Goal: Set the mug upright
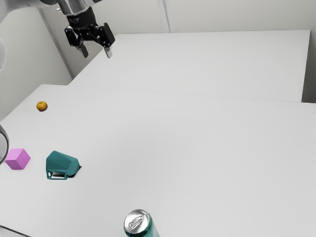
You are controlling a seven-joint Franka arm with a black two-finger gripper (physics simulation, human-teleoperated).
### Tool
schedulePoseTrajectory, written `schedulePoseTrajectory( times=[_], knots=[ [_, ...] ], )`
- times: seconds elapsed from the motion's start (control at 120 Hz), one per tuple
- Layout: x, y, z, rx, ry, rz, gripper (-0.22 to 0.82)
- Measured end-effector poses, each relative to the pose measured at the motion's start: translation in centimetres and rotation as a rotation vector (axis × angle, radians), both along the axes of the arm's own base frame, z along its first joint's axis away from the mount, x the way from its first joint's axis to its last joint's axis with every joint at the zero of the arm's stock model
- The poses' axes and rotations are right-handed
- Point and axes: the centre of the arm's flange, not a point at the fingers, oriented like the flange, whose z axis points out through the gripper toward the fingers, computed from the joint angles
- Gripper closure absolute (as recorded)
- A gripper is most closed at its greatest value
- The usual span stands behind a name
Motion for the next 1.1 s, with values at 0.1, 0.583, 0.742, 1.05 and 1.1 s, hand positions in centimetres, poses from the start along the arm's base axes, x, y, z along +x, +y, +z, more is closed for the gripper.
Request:
schedulePoseTrajectory(
  times=[0.1, 0.583, 0.742, 1.05, 1.1],
  knots=[
    [-0.7, 0.7, 0.5, -0.008, 0.009, 0.002, 0.0],
    [-10.0, 27.9, -16.2, -0.439, 0.193, 0.537, 0.0],
    [-8.8, 30.3, -22.7, -0.471, 0.215, 0.564, 0.0],
    [-8.2, 35.0, -31.9, -0.523, 0.237, 0.594, 0.0],
    [-8.5, 35.6, -32.9, -0.53, 0.239, 0.593, 0.0]
  ],
)
